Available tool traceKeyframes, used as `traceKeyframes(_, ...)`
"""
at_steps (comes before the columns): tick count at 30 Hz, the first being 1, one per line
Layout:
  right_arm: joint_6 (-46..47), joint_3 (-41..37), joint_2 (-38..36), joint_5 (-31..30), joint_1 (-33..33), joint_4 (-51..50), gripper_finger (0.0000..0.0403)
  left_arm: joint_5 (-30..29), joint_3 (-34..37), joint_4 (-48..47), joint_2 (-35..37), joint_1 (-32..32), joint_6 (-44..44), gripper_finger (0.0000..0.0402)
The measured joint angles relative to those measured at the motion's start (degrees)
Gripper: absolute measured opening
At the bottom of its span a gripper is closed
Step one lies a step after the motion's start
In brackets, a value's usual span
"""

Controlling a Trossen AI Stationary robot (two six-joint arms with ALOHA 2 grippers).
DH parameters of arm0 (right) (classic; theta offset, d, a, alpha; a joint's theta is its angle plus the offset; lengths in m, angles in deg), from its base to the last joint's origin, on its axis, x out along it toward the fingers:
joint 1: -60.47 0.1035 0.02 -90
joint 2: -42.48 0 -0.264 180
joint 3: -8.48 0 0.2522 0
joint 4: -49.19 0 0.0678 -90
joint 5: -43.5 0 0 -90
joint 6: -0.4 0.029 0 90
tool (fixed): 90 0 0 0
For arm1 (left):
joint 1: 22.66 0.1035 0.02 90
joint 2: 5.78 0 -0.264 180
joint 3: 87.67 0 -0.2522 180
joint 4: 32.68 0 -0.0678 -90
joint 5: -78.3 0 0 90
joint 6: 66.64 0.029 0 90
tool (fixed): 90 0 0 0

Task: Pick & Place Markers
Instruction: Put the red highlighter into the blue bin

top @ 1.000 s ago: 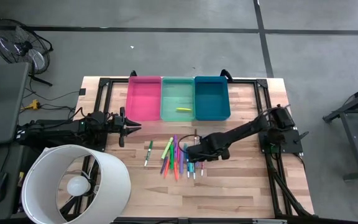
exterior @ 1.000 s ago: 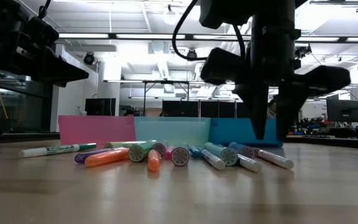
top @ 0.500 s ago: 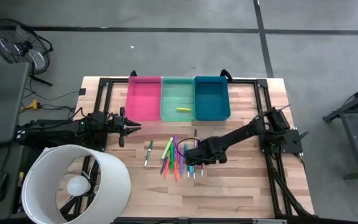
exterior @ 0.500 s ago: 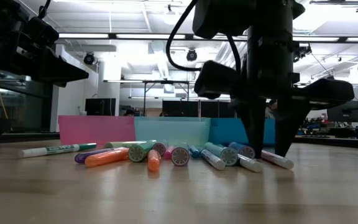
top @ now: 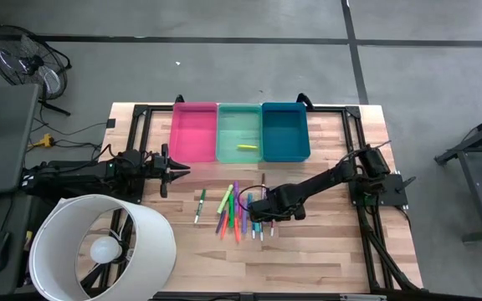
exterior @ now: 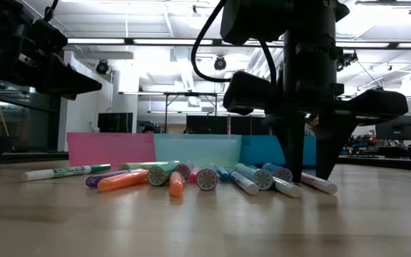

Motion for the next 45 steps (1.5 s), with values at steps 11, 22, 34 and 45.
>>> traceKeyframes(11,-5.87,-0.09,0.02,0.87,-0.39,-1.47,0.0037,0.00,0.00,-0.02,0.01,0.00,0.01,0.0062)
traceKeyframes(22,-16.43,0.04,0.07,4.18,-1.90,-7.19,0.0040,0.00,0.00,0.00,0.01,0.02,0.00,0.0062)
traceKeyframes(34,-16.63,-0.19,-1.21,3.91,-3.18,-7.66,0.0020,0.00,0.00,0.00,0.01,0.01,0.01,0.0062)
traceKeyframes(45,-18.87,-0.52,-6.00,-0.86,-4.97,-13.61,0.0019,0.00,0.00,0.00,0.01,0.02,0.02,0.0062)
